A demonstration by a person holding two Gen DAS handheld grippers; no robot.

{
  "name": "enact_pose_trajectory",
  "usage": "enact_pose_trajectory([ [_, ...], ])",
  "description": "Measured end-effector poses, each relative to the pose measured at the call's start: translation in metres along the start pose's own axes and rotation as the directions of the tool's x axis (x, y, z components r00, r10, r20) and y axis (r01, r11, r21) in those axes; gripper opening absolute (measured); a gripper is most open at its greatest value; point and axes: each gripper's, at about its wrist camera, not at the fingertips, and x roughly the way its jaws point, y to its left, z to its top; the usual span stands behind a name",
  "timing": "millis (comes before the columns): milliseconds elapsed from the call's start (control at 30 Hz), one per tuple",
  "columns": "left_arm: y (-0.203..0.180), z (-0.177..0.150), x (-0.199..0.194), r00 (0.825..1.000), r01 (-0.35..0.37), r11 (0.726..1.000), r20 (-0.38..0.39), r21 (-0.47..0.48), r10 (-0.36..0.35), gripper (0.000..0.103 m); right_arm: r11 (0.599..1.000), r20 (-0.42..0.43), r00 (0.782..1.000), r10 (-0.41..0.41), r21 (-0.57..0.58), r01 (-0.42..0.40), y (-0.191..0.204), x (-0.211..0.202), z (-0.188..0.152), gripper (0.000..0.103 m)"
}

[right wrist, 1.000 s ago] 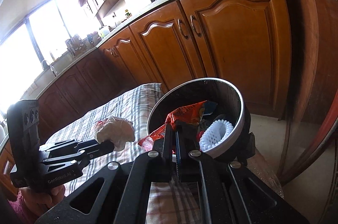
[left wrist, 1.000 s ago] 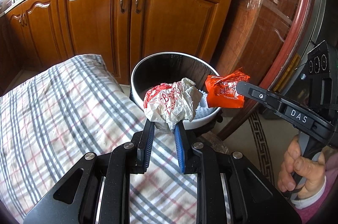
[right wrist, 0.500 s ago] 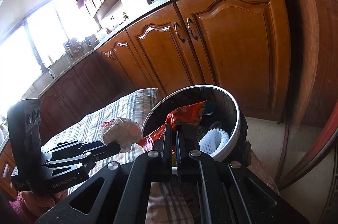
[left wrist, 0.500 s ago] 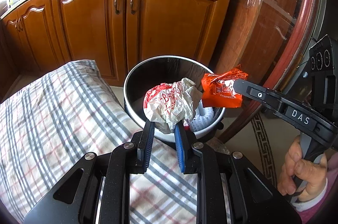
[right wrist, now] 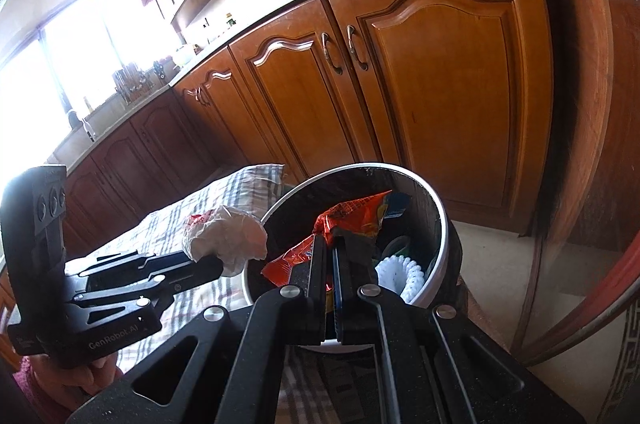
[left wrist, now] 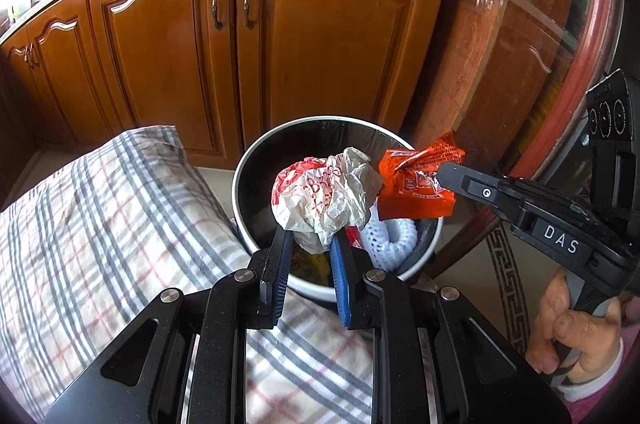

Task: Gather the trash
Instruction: 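Carry the crumpled paper in the left tool over the bin while the right tool carries the orange packet, then open the left tool to drop the paper into the bin while the right tool releases the packet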

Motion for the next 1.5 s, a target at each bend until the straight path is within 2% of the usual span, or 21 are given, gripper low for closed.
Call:
enact_pose_trajectory([
  [667,0.002,0.015,0.036,0.999,-0.007,1.0,-0.052,-0.01,0.007,0.018,1.0,-0.074,0.997,-0.021,-0.012,0.02,-0.005,0.032,0.008,0.002],
  [1367,0.002,0.023,0.051,0.997,0.0,1.0,-0.071,-0.013,-0.001,0.02,0.999,-0.12,0.992,-0.044,-0.021,0.041,-0.008,0.049,0.013,0.003],
  [1467,0.0,0.023,0.052,0.997,0.001,1.0,-0.077,-0.007,-0.001,0.027,0.999,-0.127,0.991,-0.045,-0.023,0.042,-0.009,0.052,0.013,0.004],
  [1500,0.0,0.023,0.053,0.997,0.002,1.0,-0.08,-0.006,-0.002,0.027,0.999,-0.129,0.991,-0.042,-0.021,0.04,-0.009,0.053,0.013,0.008],
])
